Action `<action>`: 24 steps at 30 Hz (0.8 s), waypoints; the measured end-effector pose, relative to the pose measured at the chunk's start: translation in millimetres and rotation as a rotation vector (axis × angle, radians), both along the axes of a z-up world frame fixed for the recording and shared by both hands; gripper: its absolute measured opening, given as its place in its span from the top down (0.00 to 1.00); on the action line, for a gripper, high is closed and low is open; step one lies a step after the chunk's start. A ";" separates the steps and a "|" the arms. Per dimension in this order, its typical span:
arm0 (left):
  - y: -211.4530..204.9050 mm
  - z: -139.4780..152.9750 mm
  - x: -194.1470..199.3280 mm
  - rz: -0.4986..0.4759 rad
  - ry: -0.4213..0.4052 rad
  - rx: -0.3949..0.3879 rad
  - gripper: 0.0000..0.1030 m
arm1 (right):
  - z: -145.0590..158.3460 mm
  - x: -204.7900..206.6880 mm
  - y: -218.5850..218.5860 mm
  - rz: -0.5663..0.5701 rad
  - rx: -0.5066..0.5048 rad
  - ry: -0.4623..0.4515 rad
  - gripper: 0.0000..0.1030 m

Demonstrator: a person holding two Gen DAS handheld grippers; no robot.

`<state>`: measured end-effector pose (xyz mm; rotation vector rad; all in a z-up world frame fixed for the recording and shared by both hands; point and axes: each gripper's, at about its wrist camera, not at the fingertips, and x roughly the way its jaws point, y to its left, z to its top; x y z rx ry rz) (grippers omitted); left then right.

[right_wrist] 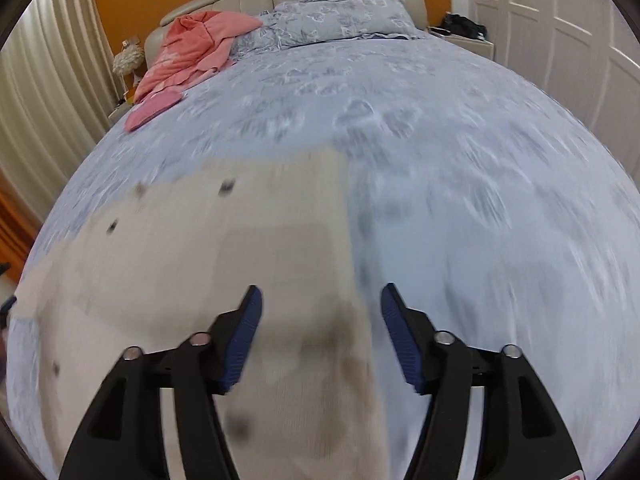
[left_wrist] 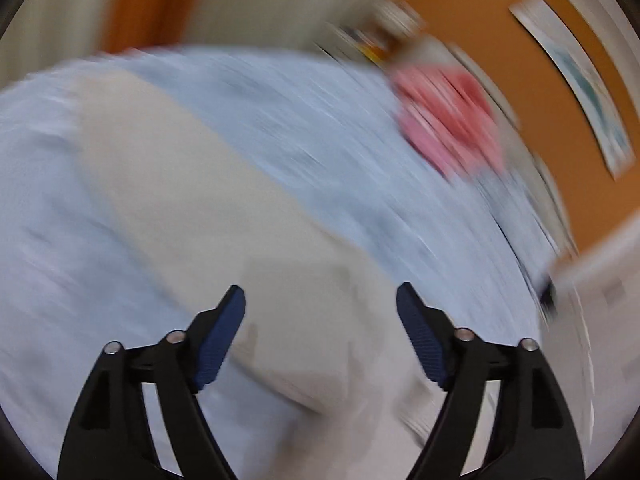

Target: Fold small clothes

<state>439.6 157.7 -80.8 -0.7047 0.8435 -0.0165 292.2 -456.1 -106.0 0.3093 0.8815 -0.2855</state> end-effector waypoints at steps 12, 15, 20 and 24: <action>-191.9 -76.5 11.5 -0.335 0.052 0.114 0.71 | -38.8 118.7 -70.9 -0.055 0.236 -0.024 0.93; -198.3 -81.7 2.5 -0.379 -0.036 0.189 0.71 | -80.0 110.7 -88.8 -0.106 0.224 0.078 0.93; -184.5 -84.9 -12.2 -0.364 -0.099 0.132 0.71 | -37.0 73.6 -75.2 -0.059 0.297 -0.108 0.83; -185.4 -85.3 -11.8 -0.363 -0.107 0.131 0.71 | -22.0 3.2 -40.4 -0.005 0.252 -0.125 0.62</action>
